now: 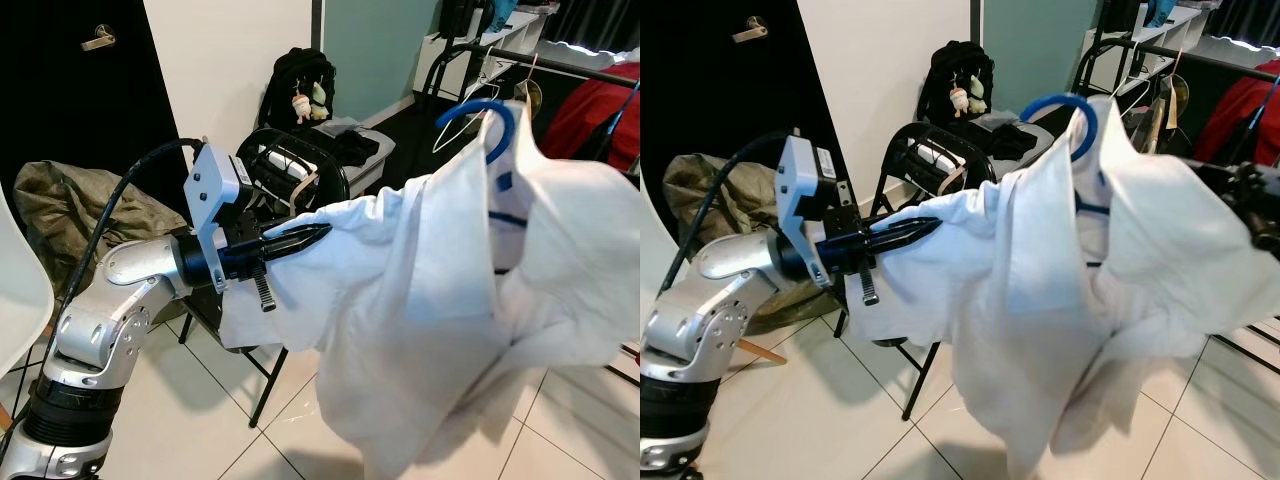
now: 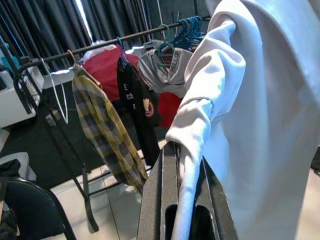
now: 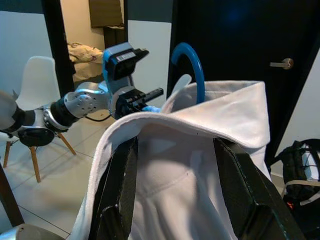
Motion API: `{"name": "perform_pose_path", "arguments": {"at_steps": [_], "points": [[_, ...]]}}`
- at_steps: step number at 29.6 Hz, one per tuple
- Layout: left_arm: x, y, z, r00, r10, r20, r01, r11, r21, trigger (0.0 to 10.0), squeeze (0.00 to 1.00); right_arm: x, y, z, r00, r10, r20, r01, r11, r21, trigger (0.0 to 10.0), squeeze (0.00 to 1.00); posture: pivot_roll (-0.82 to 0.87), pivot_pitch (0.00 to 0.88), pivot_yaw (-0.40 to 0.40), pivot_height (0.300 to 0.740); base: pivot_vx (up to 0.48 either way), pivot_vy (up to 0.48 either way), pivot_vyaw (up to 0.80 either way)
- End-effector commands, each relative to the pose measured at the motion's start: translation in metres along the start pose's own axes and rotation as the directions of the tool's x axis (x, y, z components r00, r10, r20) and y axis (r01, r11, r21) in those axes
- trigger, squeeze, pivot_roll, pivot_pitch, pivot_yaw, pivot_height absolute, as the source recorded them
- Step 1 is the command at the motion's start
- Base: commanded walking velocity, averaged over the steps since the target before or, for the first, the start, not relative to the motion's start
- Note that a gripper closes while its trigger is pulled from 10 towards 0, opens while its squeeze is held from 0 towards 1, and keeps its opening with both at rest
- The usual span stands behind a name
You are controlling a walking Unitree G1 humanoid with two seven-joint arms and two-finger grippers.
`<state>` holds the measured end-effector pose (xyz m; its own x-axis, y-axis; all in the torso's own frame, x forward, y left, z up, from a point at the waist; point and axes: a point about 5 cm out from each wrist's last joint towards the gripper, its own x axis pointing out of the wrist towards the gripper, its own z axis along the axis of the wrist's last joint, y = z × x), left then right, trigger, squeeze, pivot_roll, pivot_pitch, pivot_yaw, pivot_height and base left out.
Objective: Hang hanger
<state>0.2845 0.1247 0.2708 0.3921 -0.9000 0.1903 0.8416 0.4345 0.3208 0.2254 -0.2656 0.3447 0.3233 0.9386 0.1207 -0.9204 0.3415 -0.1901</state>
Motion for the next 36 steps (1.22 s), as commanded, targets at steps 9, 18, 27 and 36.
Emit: {"name": "perform_pose_path", "arguments": {"at_steps": [9,18,27,36], "points": [[-0.001,-0.003,0.008,1.000,-0.018,0.025,0.018,1.000,0.023,9.8,0.00,0.000,-0.003,-0.005,0.997,-0.043,-0.067,0.041,0.999,-0.029,10.0,0.00,-0.13,0.068,-0.008,0.740,0.000,0.000,0.00],[0.004,-0.007,0.029,0.993,-0.042,0.109,0.035,0.998,0.061,9.7,0.00,0.001,-0.013,-0.041,0.943,-0.130,-0.308,0.139,0.990,0.005,8.4,0.00,-0.12,0.067,-0.012,0.740,0.000,0.000,0.00],[0.010,-0.016,0.031,0.988,-0.092,0.126,0.083,0.993,0.081,9.8,0.00,0.000,-0.014,-0.044,0.934,-0.138,-0.328,0.152,0.988,0.018,0.0,0.00,-0.13,0.066,-0.014,0.740,0.000,0.000,0.00],[0.012,-0.021,0.026,0.986,-0.129,0.103,0.119,0.988,0.095,10.0,0.00,0.000,-0.020,-0.042,0.936,-0.169,-0.310,0.176,0.984,-0.008,0.0,0.00,-0.13,0.061,-0.018,0.740,0.000,0.000,0.00]]}}
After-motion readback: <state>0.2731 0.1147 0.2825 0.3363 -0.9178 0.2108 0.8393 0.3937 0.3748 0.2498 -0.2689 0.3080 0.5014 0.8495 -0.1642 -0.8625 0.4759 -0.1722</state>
